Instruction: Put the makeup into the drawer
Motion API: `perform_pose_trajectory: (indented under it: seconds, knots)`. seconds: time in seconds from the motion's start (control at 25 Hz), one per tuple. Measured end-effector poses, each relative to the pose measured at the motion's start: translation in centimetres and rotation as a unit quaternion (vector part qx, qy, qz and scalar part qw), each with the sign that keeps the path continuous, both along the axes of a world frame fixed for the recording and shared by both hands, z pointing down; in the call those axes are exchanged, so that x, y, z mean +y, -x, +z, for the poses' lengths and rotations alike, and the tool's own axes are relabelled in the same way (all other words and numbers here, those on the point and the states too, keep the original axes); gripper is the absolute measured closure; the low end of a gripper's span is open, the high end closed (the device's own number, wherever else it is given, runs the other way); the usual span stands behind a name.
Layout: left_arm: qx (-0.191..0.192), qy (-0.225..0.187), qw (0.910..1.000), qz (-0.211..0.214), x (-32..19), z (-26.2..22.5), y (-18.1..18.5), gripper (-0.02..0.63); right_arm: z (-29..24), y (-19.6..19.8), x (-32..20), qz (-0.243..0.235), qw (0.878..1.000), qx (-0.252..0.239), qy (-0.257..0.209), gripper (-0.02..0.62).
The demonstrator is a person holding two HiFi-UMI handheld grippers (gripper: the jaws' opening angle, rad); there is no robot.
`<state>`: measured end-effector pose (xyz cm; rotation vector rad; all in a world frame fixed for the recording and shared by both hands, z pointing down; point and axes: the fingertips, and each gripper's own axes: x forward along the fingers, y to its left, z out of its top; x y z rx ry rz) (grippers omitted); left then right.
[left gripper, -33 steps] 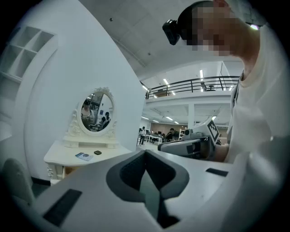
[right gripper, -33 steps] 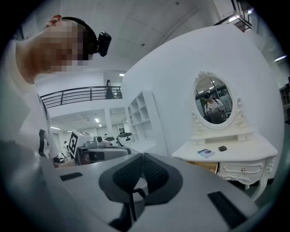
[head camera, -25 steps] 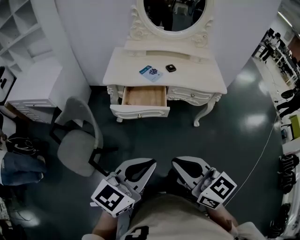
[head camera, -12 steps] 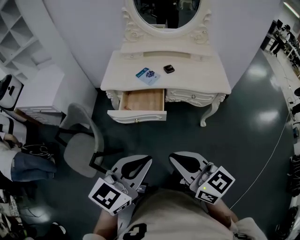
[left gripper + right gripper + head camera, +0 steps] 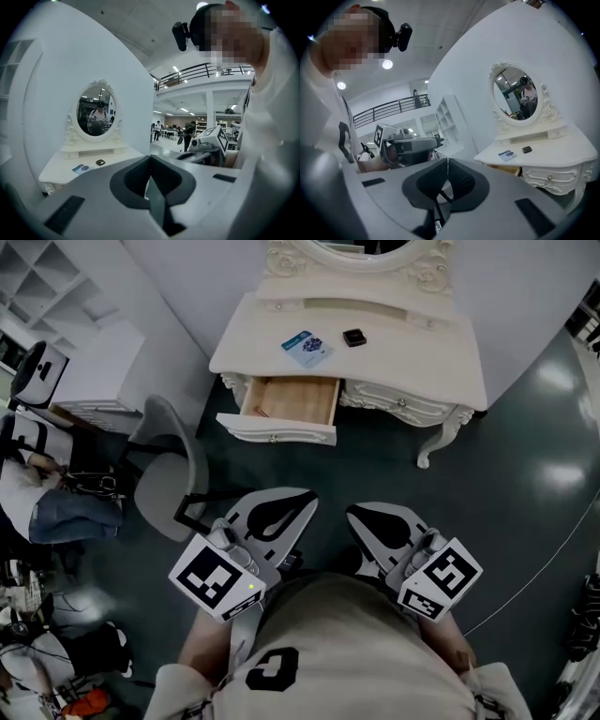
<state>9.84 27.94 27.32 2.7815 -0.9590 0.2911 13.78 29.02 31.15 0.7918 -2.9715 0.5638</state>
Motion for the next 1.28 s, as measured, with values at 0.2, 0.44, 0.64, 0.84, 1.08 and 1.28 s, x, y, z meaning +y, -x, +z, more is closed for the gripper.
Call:
perform_pose_trajectory:
  seconds: [0.2, 0.44, 0.64, 0.84, 1.08, 1.28]
  knots:
    - [-0.012, 0.016, 0.9998, -0.009, -1.0, 0.9, -2.1, 0.554, 0.5, -1.3, -1.1, -0.025, 1.0, -0.005, 0.009, 0.568]
    - [-0.02, 0.017, 0.9993, -0.025, -2.3, 1.2, -1.8, 0.552, 0.5, -1.6, -3.0, -0.021, 1.0, -0.016, 0.009, 0.568]
    - [-0.013, 0.014, 0.9997, -0.015, -3.8, 1.6, -1.6, 0.552, 0.5, -1.1, -4.0, -0.019, 1.0, -0.008, 0.005, 0.568]
    - [0.002, 0.011, 0.9999, 0.007, -6.1, 1.7, -0.4, 0.552, 0.7, -0.1, -5.9, 0.005, 1.0, 0.006, 0.01, 0.568]
    - [0.038, 0.006, 0.9991, 0.018, -10.0, 1.4, 4.3, 0.552, 0.7, 4.7, -8.9, 0.011, 0.999, 0.034, 0.017, 0.568]
    - [0.061, 0.006, 0.9978, 0.025, -13.0, 1.3, 9.1, 0.552, 0.4, 9.5, -12.1, 0.013, 0.999, 0.049, 0.019, 0.568]
